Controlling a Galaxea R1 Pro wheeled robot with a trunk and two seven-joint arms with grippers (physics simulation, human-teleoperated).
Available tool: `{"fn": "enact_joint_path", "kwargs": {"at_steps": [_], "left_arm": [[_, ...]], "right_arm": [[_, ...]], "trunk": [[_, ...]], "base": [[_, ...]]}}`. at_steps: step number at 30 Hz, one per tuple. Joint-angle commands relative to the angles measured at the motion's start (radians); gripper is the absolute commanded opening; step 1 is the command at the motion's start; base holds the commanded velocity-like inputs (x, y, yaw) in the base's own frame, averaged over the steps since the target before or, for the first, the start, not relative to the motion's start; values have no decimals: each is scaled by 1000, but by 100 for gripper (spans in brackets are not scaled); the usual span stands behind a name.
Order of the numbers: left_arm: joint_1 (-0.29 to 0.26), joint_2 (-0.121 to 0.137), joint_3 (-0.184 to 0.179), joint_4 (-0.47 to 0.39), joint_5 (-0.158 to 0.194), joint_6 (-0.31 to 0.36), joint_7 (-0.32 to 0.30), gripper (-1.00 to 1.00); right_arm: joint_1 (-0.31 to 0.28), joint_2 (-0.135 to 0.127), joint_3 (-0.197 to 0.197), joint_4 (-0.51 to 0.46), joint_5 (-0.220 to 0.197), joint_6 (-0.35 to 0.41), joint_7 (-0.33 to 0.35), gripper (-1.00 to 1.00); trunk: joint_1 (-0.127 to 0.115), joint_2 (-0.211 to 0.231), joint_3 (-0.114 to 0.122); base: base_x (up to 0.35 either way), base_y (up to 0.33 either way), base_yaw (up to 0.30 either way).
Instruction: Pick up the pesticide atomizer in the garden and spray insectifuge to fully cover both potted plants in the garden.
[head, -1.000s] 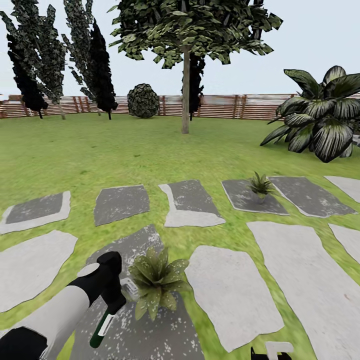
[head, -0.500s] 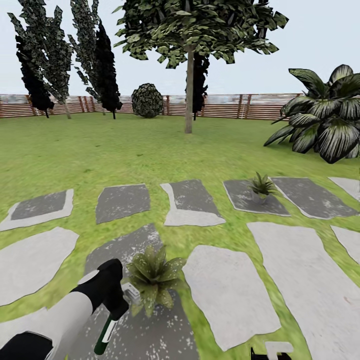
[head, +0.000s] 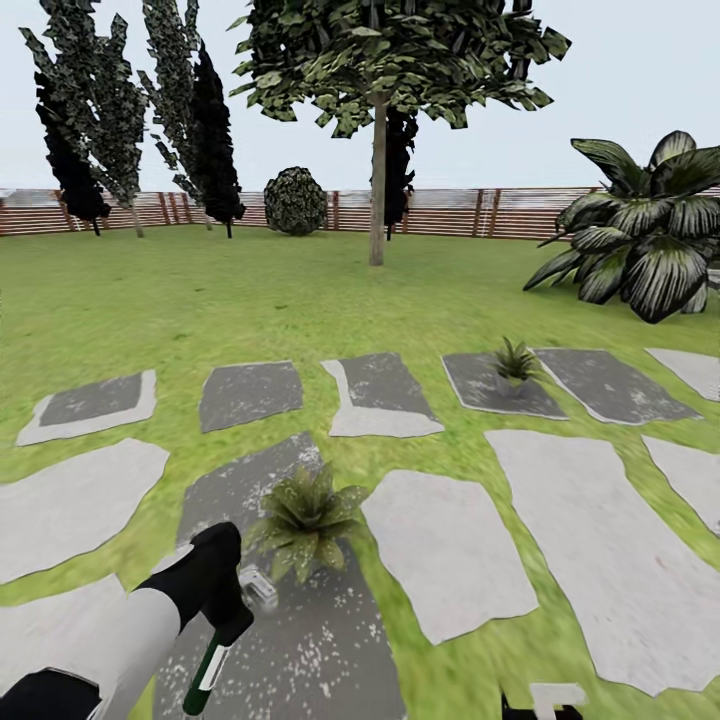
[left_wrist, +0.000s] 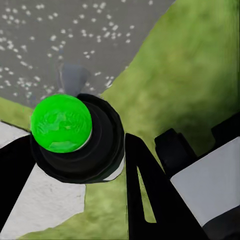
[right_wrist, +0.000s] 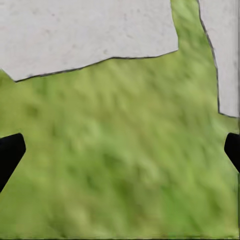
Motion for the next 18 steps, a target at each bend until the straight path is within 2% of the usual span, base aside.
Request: {"fn": "enact_joint_path", "kwargs": {"at_steps": [1,2,4,5,6,7,8,9,10,11,13,16,17,18], "left_arm": [[10,0,-4,-2,-7,-41,-9,-100],[25,0,0,-1,6,-130,-6,-100],[43,1,41,-1,59,-241,7,-100],[59,2,71,0,95,-338,42,-100],[91,2,97,0,129,-467,98,-100],[104,2,103,0,138,-513,116,-100],[123,2,108,0,151,-578,137,-100],[140,2,111,0,172,-640,152,-100],[155,2,118,6,217,-715,167,-100],[167,1,121,77,290,-848,211,-100],[169,1,122,175,314,-947,269,-100],[170,2,123,203,317,-965,281,-100],[171,2,124,204,318,-968,282,-100],[171,2,124,207,320,-996,282,-100]], "right_arm": [[-1,0,-8,1,11,-2,-3,100],[-1,-1,-8,1,11,-2,-2,100],[-1,-1,-7,0,13,-2,1,100],[-1,-1,-6,-1,13,-2,2,100],[-1,0,-2,-3,14,-2,3,100],[-1,0,6,-4,14,-2,4,100],[-1,0,37,-5,16,-2,4,100],[-1,1,88,-7,23,-2,12,100],[-2,1,157,-13,33,-2,44,100],[-2,-6,225,-95,40,0,215,100],[-2,-18,239,-199,43,1,481,100],[-2,-19,244,-271,53,2,611,100],[-2,-18,245,-278,63,2,636,100],[-2,-18,246,-289,93,2,684,100]], "trunk": [[-1,0,-1],[-1,0,-1],[-1,0,-1],[-1,0,-1],[-1,0,-1],[-1,0,-1],[-1,0,-1],[-1,0,-1],[-1,0,-1],[-1,0,-1],[-1,0,-1],[-1,0,-1],[-1,0,-1],[-1,0,-1]], "base": [[-315,0,0],[-315,0,0],[-315,0,0],[-315,0,0],[-315,0,0],[-315,0,0],[-315,0,0],[-315,0,0],[-313,0,0],[-263,0,0],[-152,0,0],[-28,0,0],[-8,0,0],[-3,0,0]]}}
